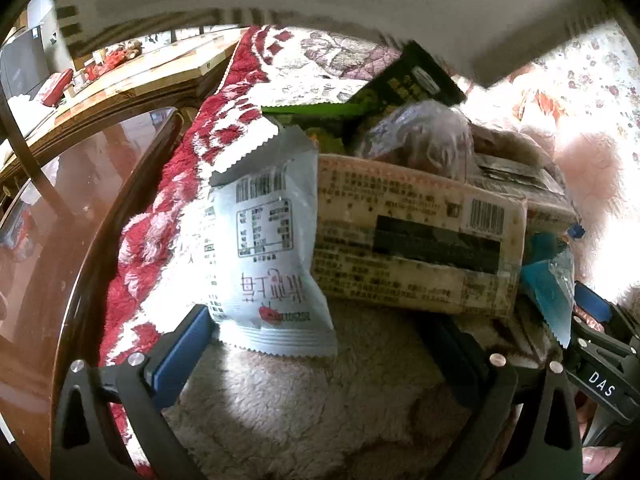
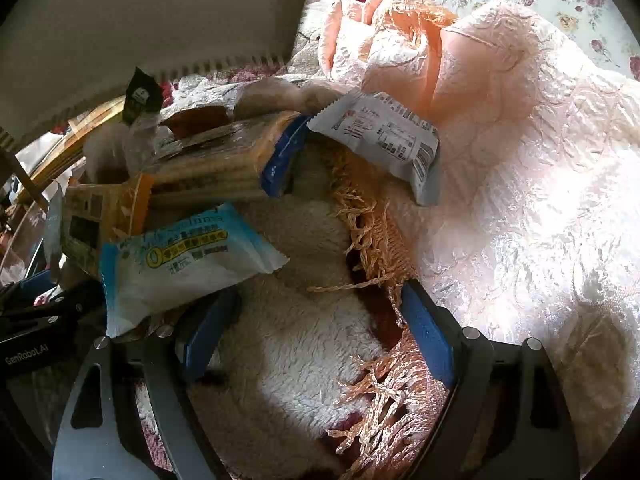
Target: Organize snacks
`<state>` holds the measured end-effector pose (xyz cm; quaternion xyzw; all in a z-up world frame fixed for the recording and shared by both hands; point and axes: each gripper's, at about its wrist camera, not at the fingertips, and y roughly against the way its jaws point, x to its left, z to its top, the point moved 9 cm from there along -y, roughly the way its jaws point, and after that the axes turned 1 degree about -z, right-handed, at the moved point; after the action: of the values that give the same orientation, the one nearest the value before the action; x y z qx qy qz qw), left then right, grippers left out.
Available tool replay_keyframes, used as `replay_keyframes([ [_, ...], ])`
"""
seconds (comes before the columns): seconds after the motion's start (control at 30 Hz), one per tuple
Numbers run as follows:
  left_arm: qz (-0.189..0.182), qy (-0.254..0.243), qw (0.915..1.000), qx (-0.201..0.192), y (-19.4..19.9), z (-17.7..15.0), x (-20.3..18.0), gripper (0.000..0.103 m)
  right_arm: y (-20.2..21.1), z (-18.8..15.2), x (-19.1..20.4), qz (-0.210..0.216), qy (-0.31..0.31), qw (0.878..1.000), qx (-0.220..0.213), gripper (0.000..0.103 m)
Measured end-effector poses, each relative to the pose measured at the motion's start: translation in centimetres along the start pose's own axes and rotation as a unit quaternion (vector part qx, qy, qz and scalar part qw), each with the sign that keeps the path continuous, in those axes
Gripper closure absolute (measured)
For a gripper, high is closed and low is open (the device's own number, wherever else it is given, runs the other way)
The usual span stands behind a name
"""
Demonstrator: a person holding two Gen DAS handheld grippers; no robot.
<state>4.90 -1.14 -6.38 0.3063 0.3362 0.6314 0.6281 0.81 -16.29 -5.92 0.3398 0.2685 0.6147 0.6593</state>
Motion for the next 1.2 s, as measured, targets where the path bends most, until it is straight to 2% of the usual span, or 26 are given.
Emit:
replay_keyframes([
  [1.2, 0.000, 0.000, 1.0000, 0.000, 0.02, -0.01, -0.01, 0.000, 0.17, -0.09, -0.09, 0.005, -0.004, 1.000, 0.002, 0.018],
])
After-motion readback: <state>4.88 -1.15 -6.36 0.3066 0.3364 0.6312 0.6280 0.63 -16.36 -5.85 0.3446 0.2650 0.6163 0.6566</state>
